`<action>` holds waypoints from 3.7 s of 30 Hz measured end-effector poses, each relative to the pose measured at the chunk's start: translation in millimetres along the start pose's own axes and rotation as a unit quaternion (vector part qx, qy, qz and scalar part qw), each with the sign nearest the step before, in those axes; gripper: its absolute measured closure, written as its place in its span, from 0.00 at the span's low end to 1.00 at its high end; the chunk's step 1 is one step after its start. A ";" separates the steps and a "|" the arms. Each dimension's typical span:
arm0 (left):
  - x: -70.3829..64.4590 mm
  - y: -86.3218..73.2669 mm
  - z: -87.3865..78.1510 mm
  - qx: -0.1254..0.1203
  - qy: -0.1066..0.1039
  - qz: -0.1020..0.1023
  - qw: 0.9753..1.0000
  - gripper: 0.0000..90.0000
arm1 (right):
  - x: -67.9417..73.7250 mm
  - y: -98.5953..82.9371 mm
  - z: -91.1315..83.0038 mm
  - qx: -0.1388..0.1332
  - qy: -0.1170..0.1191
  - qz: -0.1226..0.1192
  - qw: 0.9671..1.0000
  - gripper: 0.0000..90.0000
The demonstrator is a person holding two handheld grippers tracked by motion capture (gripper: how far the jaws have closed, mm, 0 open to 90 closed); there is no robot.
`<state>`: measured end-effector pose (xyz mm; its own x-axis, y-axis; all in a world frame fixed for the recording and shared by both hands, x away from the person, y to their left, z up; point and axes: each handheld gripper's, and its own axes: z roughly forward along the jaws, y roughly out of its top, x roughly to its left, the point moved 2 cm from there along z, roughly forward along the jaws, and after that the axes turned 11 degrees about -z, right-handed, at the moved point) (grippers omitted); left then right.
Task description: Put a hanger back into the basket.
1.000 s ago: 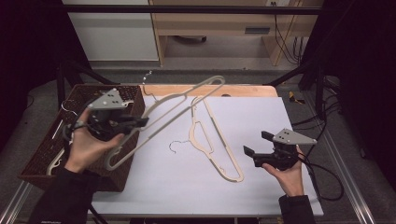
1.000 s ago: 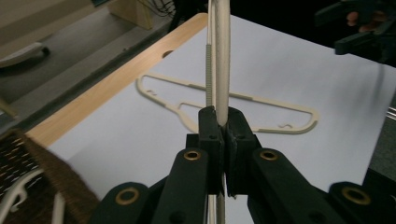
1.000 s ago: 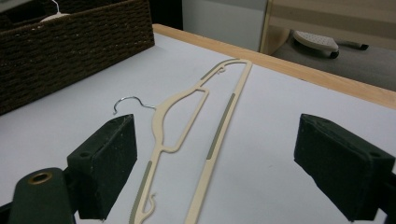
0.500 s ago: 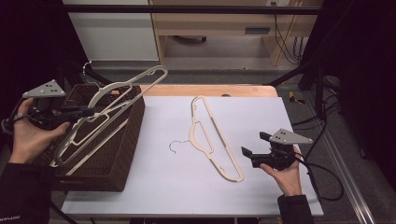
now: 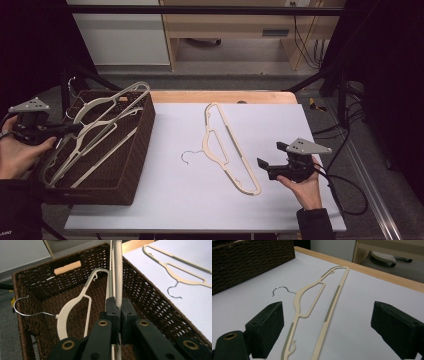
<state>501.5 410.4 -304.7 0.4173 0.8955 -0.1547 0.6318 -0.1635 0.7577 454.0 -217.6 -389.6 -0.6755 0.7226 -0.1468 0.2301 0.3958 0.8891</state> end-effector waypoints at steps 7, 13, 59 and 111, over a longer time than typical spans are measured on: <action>13.6 -13.8 14.2 0.025 0.007 -0.018 0.999 0.97 | 0.6 -0.4 0.9 0.003 0.004 -0.003 1.000 0.13; 25.9 -35.8 30.2 0.064 -0.012 -0.045 0.997 0.97 | 2.0 -1.4 4.0 0.010 0.004 -0.005 1.000 0.12; 53.9 -57.2 56.8 0.051 0.093 -0.068 0.992 0.64 | 6.6 -3.1 12.4 0.024 0.017 -0.009 1.000 0.12; -188.6 -78.3 95.4 -0.103 -0.171 0.056 0.978 0.13 | 48.9 10.2 56.3 0.077 0.031 -0.033 0.996 0.19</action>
<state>435.6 214.8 -395.4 0.6929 0.6800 -0.2397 0.4393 -0.1345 0.8882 462.8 -146.3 -412.0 -0.7338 0.6573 -0.1717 0.2844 0.5267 0.8010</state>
